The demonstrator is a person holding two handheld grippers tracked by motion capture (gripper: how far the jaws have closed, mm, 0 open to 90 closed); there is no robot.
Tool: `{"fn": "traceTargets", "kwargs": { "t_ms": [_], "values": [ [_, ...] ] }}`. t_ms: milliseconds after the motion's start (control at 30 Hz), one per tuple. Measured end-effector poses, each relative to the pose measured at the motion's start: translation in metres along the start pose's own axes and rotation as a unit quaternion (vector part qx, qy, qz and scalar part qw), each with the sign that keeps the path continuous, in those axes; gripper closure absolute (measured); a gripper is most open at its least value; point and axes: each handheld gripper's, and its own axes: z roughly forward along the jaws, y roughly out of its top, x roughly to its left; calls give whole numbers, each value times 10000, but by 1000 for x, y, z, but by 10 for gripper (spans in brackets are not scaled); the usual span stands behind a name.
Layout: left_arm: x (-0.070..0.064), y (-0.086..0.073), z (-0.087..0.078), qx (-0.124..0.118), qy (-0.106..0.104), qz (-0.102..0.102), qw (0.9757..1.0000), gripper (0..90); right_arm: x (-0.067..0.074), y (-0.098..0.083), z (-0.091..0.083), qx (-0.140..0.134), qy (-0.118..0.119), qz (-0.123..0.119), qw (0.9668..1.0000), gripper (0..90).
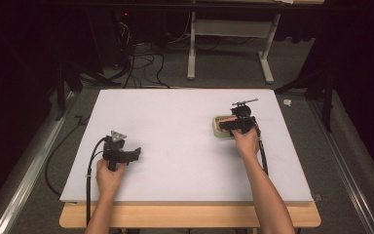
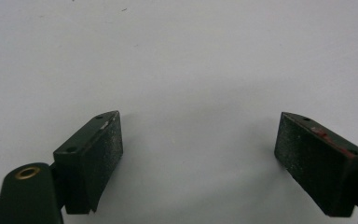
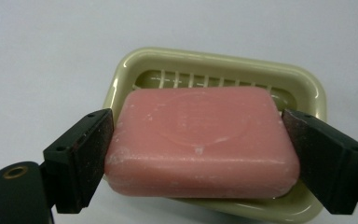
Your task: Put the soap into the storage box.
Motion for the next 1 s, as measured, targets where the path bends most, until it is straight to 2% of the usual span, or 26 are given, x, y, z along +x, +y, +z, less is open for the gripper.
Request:
{"fn": "traceTargets", "kwargs": {
  "t_ms": [1000],
  "values": [
    [0, 0, 0, -7, 0, 1, 10000, 156, -2, -2, -5, -50, 80, -14, 10000, 116]
  ]
}}
